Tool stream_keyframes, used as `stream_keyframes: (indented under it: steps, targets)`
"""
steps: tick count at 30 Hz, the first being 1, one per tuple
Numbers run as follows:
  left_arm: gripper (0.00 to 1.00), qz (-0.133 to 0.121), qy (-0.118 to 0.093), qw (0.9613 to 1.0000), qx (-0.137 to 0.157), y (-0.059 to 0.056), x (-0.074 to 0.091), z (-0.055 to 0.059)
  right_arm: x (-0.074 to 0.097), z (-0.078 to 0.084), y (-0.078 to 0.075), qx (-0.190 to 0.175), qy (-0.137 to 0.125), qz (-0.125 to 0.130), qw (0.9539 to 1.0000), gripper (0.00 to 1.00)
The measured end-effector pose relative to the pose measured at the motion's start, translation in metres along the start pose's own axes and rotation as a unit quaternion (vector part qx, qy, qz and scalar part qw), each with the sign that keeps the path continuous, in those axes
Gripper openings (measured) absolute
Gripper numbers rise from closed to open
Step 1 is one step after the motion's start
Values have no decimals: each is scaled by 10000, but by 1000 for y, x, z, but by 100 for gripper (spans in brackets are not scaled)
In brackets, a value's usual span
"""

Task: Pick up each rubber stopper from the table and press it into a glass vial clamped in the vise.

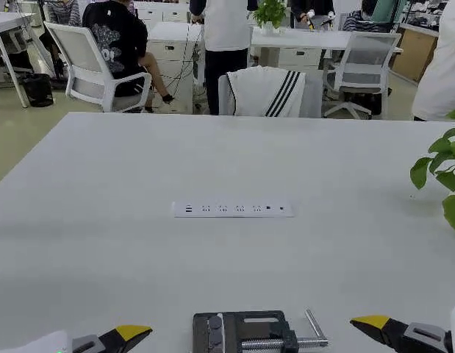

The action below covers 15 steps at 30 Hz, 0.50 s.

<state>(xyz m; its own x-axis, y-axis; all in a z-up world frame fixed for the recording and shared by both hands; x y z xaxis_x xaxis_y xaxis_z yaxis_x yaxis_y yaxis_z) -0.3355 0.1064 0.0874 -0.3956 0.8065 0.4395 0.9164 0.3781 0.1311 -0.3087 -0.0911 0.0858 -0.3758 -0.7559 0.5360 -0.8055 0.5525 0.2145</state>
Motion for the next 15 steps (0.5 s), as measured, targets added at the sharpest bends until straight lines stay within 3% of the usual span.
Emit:
stream_keyframes:
  steps: [15]
  targets:
    - [99, -1, -31, 10000, -16, -1, -1, -2, 3, -5, 2, 39, -53, 24, 10000, 85]
Point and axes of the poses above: the centre of the closed fingertips' face, and the gripper's own axes: x roughly backward along the fingers, y roughly to its left, z roughly out of its underside, the point moved 2 cm from there along x, roughly backward along the fingers, and after that the axes turned 12 degrees about -x, right-handed, at the moved point
